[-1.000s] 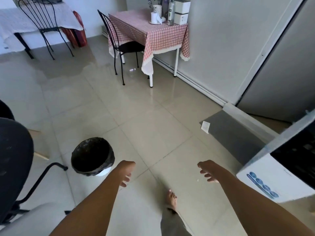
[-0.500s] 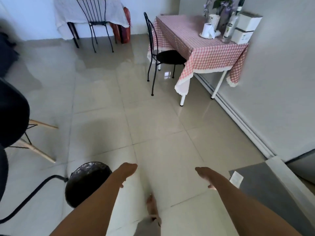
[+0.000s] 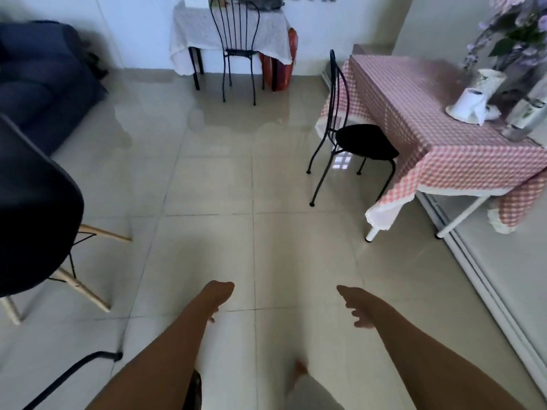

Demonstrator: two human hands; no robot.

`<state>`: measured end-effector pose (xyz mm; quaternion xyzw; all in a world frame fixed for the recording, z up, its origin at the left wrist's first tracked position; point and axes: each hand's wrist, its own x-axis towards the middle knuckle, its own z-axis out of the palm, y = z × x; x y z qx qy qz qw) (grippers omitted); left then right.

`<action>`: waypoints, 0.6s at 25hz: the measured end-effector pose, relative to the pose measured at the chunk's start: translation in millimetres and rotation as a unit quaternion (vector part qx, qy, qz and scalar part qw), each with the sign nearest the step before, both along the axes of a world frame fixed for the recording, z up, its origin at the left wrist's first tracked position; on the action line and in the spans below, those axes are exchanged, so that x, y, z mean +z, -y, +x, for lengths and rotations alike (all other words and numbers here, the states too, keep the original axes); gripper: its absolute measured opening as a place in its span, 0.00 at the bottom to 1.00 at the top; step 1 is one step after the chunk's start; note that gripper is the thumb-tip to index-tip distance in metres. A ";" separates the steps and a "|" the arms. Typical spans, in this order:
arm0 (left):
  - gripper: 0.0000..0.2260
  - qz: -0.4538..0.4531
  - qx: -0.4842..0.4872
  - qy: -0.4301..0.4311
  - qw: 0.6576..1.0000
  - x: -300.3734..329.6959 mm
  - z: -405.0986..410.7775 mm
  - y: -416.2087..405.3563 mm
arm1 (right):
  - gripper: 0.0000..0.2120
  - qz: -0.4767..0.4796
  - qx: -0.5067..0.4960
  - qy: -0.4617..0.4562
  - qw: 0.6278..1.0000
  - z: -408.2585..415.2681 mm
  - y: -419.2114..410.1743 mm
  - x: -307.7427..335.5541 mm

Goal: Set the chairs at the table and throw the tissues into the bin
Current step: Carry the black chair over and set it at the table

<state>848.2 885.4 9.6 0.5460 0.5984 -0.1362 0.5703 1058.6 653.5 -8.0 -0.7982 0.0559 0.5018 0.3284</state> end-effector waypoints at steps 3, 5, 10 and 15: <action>0.23 -0.010 0.051 0.001 0.999 -2.0 32.7 -66.5 | 0.08 0.003 0.046 0.011 0.999 64.2 -84.7 -9.5; 0.22 -0.017 0.078 -0.002 0.997 -3.0 51.7 -111.7 | 0.10 -0.001 0.086 0.013 0.996 100.1 -150.6 -12.0; 0.21 -0.007 0.197 0.001 0.980 3.9 81.8 -226.5 | 0.08 0.007 0.185 -0.001 0.983 172.5 -335.7 4.4; 0.21 -0.022 0.295 0.011 0.955 -3.4 77.8 -315.5 | 0.09 0.040 0.267 -0.018 0.963 184.2 -505.7 6.9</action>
